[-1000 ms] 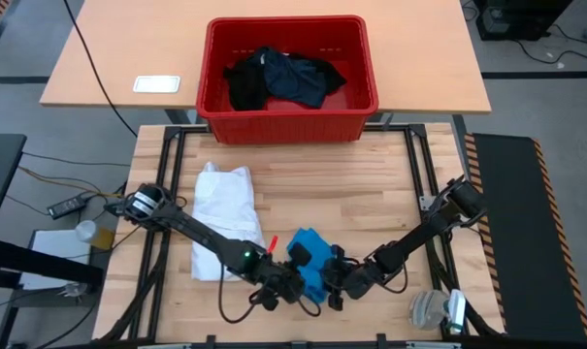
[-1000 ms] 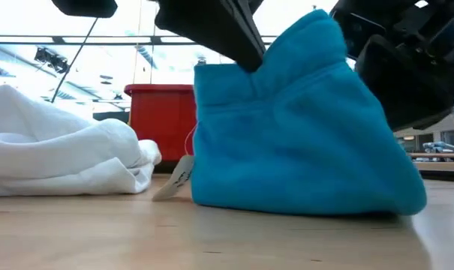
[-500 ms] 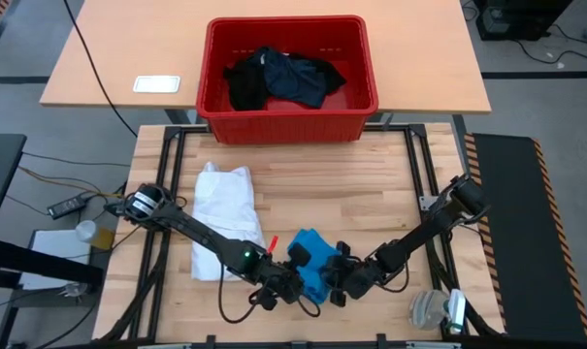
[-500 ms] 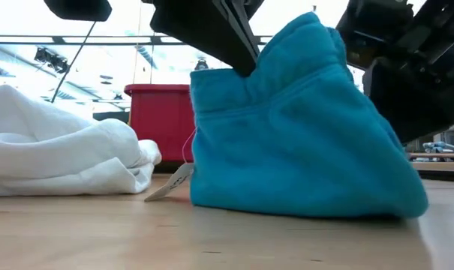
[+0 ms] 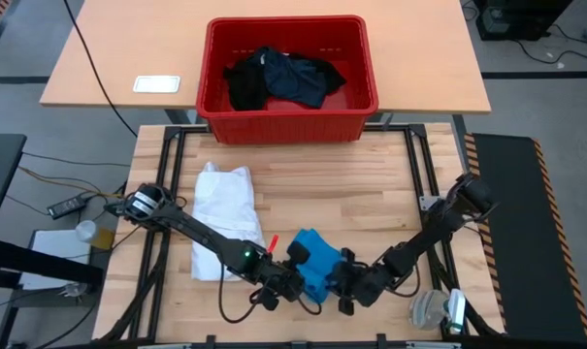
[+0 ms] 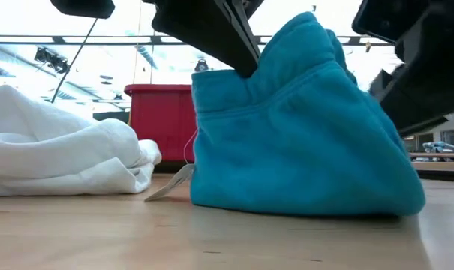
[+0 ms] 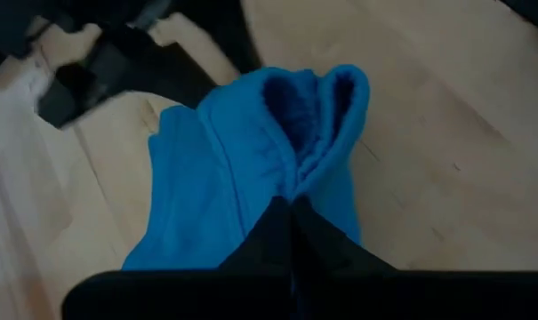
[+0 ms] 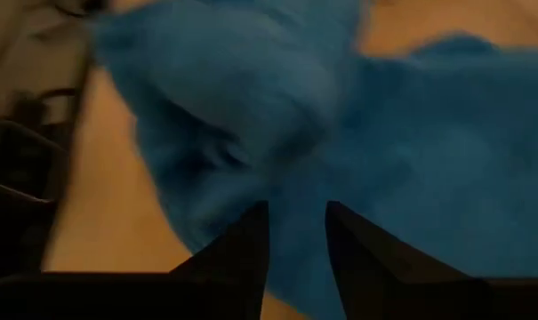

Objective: Fold laundry
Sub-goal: Fold the blue underwear

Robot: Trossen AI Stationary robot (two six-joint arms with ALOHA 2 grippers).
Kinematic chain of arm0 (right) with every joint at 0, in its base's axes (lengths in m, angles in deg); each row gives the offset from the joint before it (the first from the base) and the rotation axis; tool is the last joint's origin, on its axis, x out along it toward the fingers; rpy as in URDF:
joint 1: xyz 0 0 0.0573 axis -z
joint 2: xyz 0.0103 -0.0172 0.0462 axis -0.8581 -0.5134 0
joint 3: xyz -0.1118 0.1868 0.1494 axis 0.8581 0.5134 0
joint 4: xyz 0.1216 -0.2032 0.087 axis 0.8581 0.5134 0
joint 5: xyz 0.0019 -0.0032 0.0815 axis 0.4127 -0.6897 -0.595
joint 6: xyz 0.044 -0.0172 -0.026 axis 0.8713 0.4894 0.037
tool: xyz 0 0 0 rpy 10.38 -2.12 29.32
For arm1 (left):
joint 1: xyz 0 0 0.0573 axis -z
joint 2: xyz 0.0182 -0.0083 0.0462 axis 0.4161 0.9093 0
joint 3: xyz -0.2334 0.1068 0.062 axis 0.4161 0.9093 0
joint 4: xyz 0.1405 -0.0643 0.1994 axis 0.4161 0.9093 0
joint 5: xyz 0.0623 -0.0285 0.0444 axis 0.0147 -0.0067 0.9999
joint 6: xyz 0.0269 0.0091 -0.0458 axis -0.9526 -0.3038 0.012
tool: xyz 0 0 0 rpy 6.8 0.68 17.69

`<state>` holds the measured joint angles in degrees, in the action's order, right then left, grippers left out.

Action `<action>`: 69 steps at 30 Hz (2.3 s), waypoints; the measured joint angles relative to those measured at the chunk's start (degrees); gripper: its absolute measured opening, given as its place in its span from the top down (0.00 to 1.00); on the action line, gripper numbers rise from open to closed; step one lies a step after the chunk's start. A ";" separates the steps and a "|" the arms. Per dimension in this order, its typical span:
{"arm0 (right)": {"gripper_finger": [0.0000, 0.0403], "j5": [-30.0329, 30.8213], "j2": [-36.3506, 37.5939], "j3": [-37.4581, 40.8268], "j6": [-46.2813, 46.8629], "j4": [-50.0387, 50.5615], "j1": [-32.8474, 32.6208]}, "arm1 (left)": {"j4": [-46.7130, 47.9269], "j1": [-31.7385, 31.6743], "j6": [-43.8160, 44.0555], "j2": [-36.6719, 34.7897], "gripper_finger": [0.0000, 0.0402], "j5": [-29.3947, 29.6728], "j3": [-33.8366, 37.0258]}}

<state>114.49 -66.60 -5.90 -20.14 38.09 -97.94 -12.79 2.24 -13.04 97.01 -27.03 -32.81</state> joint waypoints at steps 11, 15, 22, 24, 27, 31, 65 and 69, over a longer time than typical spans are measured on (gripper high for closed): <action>0.73 20.26 0.32 0.39 8.40 18.06 -2.72 | 0.26 0.02 -0.90 0.02 1.00 -0.07 0.00; 0.75 25.37 -0.74 2.59 12.37 18.45 -1.47 | 0.21 0.02 -0.90 0.02 1.00 -0.17 0.00; 0.80 18.56 -0.76 6.33 15.14 17.62 4.33 | 0.15 -0.05 -1.70 0.02 1.00 -2.10 -0.02; 0.81 16.01 -0.68 6.87 13.81 16.28 5.93 | -0.08 -0.18 -2.45 0.02 1.00 -2.14 -0.02; 0.81 12.94 -0.56 8.01 9.01 11.06 7.08 | -0.17 -0.85 -2.60 0.02 1.00 -2.29 -0.02; 0.81 11.73 -0.61 8.57 7.05 7.73 7.13 | -1.03 -2.25 -2.85 0.04 1.00 -2.26 -0.02; 0.82 9.51 -0.77 8.52 5.74 5.72 5.89 | -8.04 -13.94 -10.43 3.66 1.00 -6.15 -0.17; 0.82 9.58 -0.78 8.52 5.97 5.65 5.87 | -10.44 -13.96 -11.20 4.56 0.99 -4.18 -0.01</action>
<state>124.07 -67.38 2.62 -14.17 43.75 -92.08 -23.22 -11.72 -24.24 101.57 -31.20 -32.83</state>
